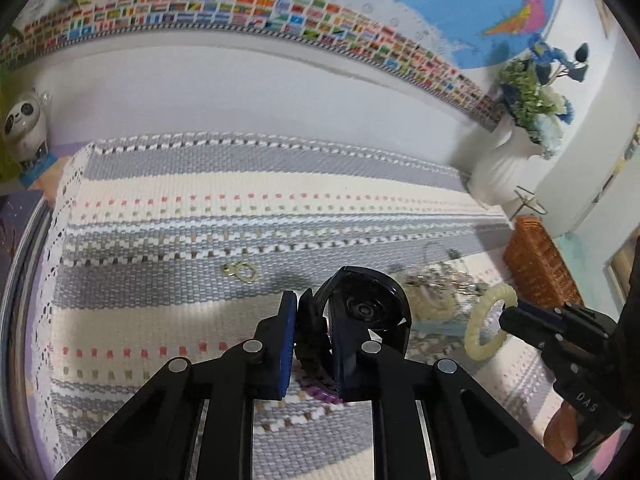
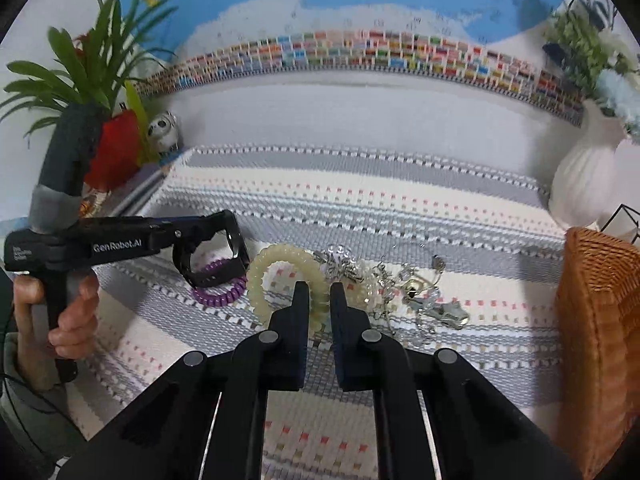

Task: Organize jewelry
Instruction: 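Drop the watch from left tool into wicker basket while right tool drops bracelet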

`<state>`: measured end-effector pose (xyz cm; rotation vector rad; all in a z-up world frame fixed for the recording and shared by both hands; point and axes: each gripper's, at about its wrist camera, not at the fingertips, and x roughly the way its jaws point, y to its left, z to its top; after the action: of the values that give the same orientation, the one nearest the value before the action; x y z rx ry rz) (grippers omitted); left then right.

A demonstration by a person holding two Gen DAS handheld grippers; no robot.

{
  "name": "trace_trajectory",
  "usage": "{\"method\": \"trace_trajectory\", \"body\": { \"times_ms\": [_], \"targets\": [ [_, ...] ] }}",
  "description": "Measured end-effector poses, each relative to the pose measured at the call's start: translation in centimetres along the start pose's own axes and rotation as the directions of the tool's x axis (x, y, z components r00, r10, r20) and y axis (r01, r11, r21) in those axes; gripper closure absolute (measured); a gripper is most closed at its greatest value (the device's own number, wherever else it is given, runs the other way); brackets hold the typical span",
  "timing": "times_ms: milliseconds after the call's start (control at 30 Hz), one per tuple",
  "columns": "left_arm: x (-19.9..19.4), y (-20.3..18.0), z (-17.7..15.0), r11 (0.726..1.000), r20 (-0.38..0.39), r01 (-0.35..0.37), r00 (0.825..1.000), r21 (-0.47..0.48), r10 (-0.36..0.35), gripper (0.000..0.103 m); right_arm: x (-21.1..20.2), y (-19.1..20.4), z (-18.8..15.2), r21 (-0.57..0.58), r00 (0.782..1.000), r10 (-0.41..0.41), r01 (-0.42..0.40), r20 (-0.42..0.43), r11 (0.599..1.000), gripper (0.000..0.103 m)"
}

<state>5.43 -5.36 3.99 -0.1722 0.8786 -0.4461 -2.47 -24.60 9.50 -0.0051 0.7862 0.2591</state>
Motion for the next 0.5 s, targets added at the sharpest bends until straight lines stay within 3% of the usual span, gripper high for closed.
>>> {"method": "trace_trajectory", "body": {
  "times_ms": [333,500],
  "targets": [
    [-5.1,-5.1,0.7,0.993,0.061,0.088,0.994,0.079,-0.093,0.087,-7.2,-3.8,-0.6,0.108,0.996,0.008,-0.018,0.092,0.994,0.091],
    [-5.9,-11.1,2.2,0.978,0.061,0.13,0.988,0.16,-0.142,0.087,-11.9,-8.4,-1.3,0.202,0.988,-0.08,0.052,0.133,0.978,0.091]
  ]
}}
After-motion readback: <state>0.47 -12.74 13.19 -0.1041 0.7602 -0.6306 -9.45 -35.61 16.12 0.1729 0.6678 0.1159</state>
